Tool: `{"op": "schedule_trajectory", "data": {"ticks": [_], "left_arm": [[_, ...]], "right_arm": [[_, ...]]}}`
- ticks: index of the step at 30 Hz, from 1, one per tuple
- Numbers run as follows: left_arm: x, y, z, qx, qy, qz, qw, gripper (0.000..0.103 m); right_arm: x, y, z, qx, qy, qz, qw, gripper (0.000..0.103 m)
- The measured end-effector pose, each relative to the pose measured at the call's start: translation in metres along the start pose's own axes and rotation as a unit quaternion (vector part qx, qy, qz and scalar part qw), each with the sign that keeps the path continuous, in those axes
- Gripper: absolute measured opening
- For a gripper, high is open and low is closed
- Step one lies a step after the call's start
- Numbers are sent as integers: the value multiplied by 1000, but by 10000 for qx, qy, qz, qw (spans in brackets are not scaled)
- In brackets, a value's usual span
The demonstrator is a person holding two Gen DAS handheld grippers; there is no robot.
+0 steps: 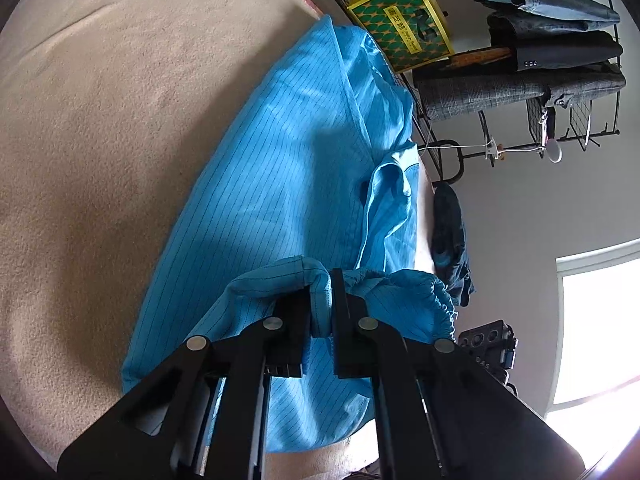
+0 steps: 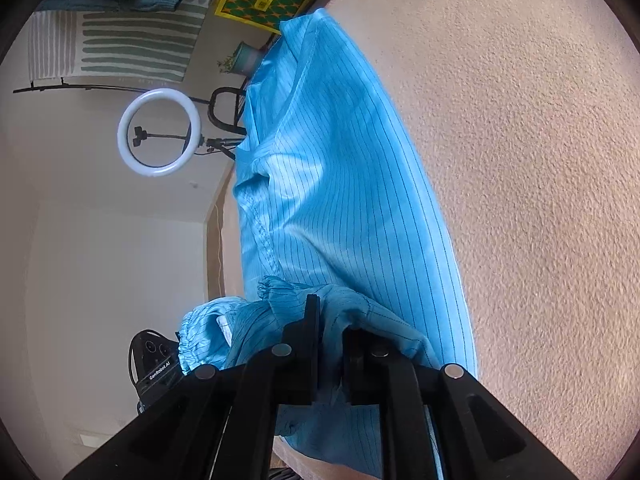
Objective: Fold large clothes
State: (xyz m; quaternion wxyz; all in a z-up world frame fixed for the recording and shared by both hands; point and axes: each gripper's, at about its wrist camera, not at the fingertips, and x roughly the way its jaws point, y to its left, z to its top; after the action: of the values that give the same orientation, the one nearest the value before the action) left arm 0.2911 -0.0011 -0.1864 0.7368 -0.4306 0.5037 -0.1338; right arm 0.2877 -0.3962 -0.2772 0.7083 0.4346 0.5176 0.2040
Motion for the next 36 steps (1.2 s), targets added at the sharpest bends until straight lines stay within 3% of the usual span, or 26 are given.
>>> {"op": "schedule_trajectory", "data": {"ticks": [1, 2, 3, 4, 5, 10, 11, 16, 21, 23, 26, 28, 29, 33, 36], "left_arm": [[1, 0, 1, 10, 31, 50, 10000, 9], [0, 0, 1, 15, 64, 85, 9999, 25], [0, 0, 2, 15, 53, 94, 9999, 41], [-4, -1, 2, 8, -6, 96, 10000, 47], [-6, -1, 3, 11, -30, 88, 10000, 52], [-27, -11, 3, 401, -375, 221, 9982, 52], [-31, -12, 3, 458, -433, 237, 9977, 52], [-31, -9, 1, 739, -368, 516, 9953, 52], [-14, -2, -1, 871, -263, 1065, 9901, 52], [-1, -6, -2, 1100, -197, 1322, 9849, 52], [19, -20, -3, 1657, -248, 1807, 9692, 52], [29, -20, 1, 1702, -264, 1921, 9662, 52], [32, -18, 3, 1667, -256, 1926, 9667, 51], [36, -2, 14, 1377, -340, 2075, 9679, 31], [36, -2, 16, 1504, -397, 2143, 9643, 31]], "right_arm": [[0, 2, 1, -21, -19, 20, 10000, 21], [-1, 3, 3, -47, -50, 45, 10000, 30], [-4, 5, 4, -83, -93, 54, 9999, 53], [-8, 8, 5, -123, -146, 61, 9998, 73], [-14, 11, 7, -179, -244, 75, 9995, 77], [-39, 28, 9, -668, -595, 93, 9959, 74], [-44, 33, 8, -837, -668, -40, 9942, 73], [-47, 38, 1, -1382, -676, -661, 9859, 47], [-31, 31, -3, -1686, -488, -1614, 9712, 43], [-24, 29, -3, -1812, -413, -1882, 9644, 43], [-13, 35, -3, -2103, -385, -2230, 9511, 43], [-4, 40, -2, -2308, -363, -2444, 9411, 43], [2, 42, -2, -2418, -342, -2543, 9358, 43], [14, 49, 0, -2676, -356, -2738, 9231, 30], [20, 47, 4, -2647, -395, -2958, 9170, 29]]}}
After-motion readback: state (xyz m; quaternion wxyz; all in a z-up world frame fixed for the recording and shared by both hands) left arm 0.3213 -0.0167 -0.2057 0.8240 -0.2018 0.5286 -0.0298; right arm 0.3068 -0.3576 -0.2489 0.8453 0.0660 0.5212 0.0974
